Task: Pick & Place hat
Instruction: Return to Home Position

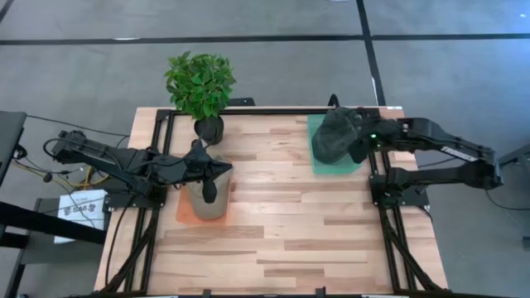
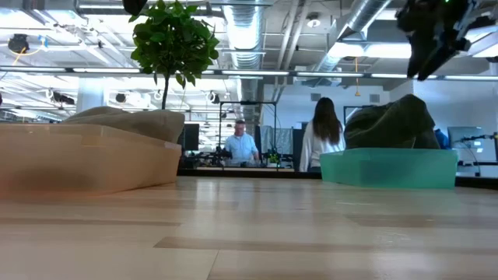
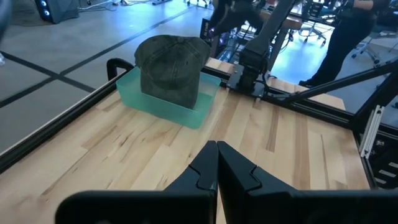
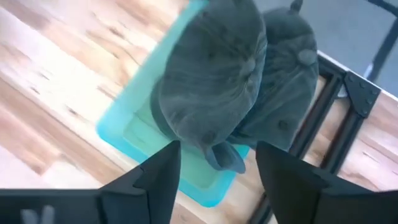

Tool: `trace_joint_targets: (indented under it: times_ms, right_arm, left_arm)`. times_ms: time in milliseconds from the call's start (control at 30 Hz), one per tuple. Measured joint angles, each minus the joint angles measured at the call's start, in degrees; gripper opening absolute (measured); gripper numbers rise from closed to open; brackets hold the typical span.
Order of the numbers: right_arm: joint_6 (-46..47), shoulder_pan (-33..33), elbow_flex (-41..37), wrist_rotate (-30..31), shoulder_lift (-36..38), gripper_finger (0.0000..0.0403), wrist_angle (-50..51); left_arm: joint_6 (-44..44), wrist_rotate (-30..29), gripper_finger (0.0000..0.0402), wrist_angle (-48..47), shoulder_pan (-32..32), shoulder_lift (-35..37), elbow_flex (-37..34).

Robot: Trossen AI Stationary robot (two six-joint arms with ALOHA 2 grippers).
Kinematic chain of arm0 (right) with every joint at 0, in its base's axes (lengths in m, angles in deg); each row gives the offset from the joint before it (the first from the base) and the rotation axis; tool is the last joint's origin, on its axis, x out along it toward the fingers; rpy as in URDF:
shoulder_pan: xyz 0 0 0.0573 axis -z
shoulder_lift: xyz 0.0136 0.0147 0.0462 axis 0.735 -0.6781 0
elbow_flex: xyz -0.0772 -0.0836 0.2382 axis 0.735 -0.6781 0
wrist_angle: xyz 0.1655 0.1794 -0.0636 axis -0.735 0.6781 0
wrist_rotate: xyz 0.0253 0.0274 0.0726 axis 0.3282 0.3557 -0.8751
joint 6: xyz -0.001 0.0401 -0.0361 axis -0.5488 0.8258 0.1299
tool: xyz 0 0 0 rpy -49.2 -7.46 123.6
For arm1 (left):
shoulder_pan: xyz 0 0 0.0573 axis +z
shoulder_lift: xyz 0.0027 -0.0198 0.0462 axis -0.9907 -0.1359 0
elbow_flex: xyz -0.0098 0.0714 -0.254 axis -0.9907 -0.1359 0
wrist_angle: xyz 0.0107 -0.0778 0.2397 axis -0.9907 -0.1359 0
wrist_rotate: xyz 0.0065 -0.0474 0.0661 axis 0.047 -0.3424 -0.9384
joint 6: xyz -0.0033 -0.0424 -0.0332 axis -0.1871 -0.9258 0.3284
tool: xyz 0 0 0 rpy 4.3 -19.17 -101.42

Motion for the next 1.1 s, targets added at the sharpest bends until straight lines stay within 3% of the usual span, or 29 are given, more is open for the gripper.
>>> trace_joint_targets:
  times_ms: [100, 200, 467, 533, 700, 867, 1100]
  right_arm:
    - [1.59, -0.97, 0.87, -0.05, 2.46, 0.0208, -0.95]
    - [1.93, -3.38, 0.98, -0.02, 4.25, 0.0189, -4.99]
    - [-1.93, -14.79, 1.0, -0.17, 2.01, 0.0032, -23.79]
    - [-4.54, -17.64, 1.0, -0.19, -0.24, 0.0009, -27.63]
    - [-8.01, -22.49, 1.01, -0.19, -7.65, 0.0023, -34.02]
    - [-14.56, -24.53, 1.0, -0.22, -15.64, 0.0023, -32.46]
    - [-8.89, -26.44, 1.0, -0.18, -23.67, 0.0002, -40.74]
  left_arm:
    - [0.57, -0.03, 0.0, -0.24, 0.01, 0.0, 0.0]
    - [2.48, -0.06, 0.0, -2.84, 0.0, 0.0, 0.02]
    - [3.56, 0.23, 0.0, -5.36, -0.04, 0.07, -0.91]
    - [4.49, 1.0, 0.0, -4.05, -0.04, 0.13, -2.97]
    - [4.61, 4.33, 0.0, 1.13, -0.02, 0.98, -9.65]
    - [4.7, 8.32, 0.0, 10.84, -0.07, 3.72, -17.02]
    - [9.42, 17.55, 0.0, 24.2, 0.24, 10.85, -28.25]
